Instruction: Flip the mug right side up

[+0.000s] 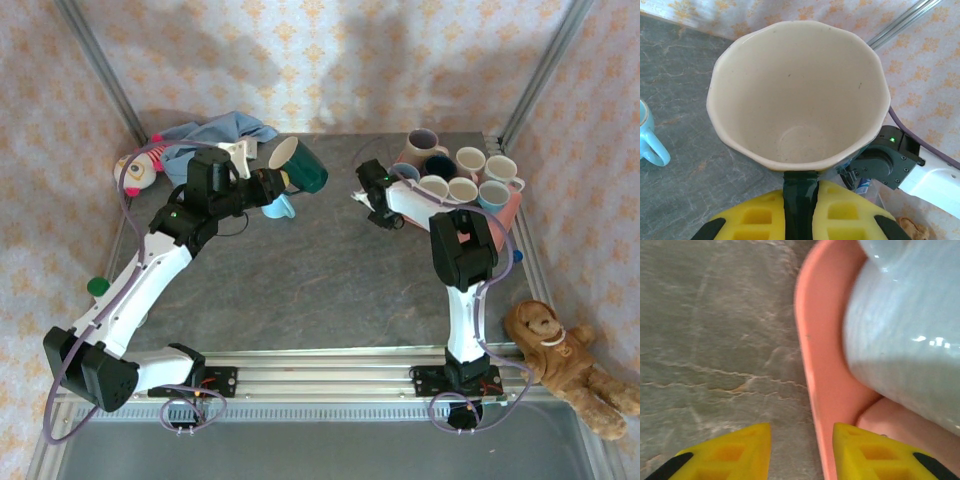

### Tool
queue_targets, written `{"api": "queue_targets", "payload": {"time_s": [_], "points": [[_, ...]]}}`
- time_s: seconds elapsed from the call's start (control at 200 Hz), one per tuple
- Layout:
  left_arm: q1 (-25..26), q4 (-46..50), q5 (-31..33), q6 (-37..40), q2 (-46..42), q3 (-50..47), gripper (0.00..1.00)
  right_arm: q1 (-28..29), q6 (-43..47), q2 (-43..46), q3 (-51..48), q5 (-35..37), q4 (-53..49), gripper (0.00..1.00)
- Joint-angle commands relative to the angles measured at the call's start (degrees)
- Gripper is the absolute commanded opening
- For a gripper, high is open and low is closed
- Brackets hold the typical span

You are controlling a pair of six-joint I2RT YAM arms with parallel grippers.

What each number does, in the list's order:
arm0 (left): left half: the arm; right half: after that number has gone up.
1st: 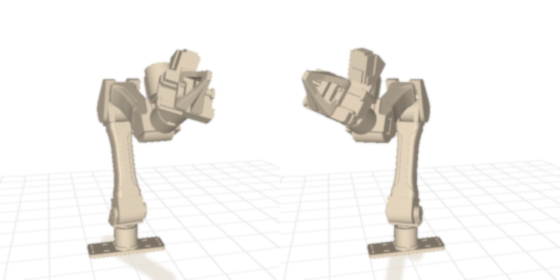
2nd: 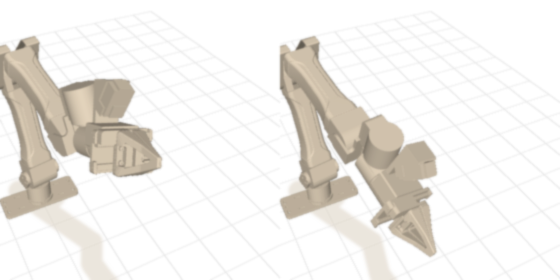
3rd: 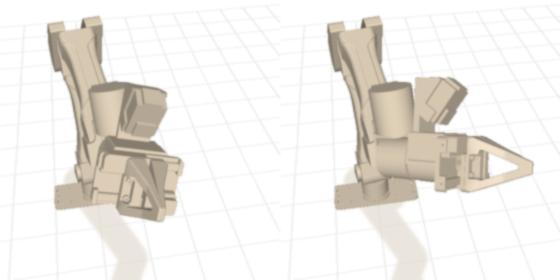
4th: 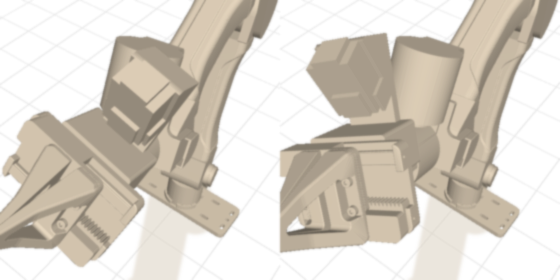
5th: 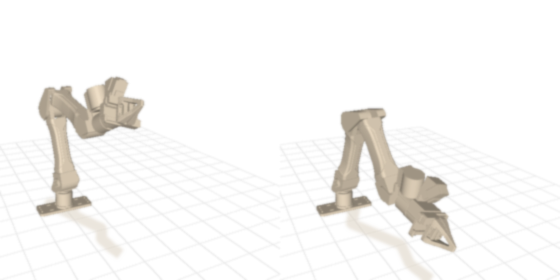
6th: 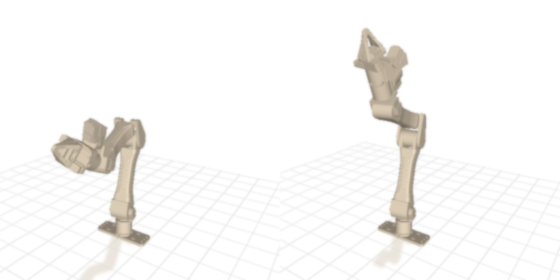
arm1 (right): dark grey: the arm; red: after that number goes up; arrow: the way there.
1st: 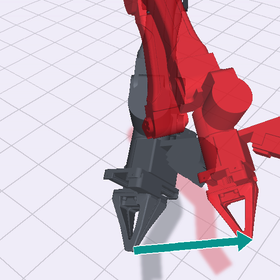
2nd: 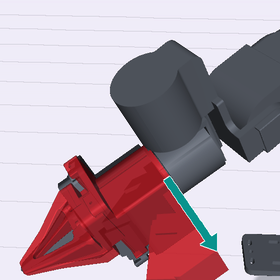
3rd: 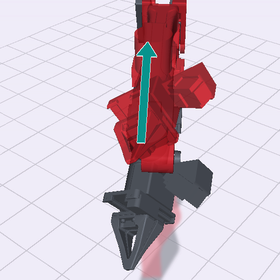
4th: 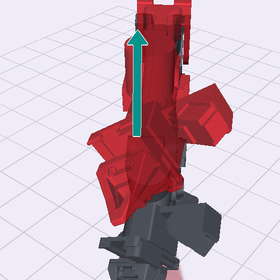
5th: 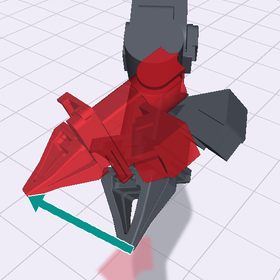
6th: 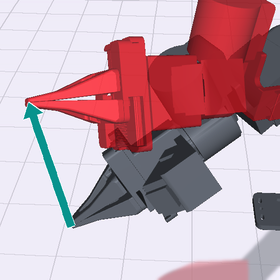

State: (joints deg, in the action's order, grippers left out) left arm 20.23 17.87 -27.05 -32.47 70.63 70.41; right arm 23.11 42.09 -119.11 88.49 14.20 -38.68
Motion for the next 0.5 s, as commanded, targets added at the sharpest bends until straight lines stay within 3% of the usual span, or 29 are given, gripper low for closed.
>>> {"api": "queue_targets", "payload": {"time_s": [0.0, 0.22, 0.495], "points": [[-0.3, -5.0, -1.5, 0.4, -2.6, 1.1, 0.0, -1.1, 0.1, -1.4, 1.9, 3.4, 1.1, 0.36], [-0.4, -5.1, -1.3, -0.3, -2.9, 0.3, 0.0, -2.0, 0.0, -2.9, 1.5, 2.6, 1.4, 0.35], [-0.4, -3.9, -0.5, 0.1, -3.1, 0.5, 0.0, -2.8, 0.1, -5.2, 1.1, 1.2, 1.8, 0.26]]}}
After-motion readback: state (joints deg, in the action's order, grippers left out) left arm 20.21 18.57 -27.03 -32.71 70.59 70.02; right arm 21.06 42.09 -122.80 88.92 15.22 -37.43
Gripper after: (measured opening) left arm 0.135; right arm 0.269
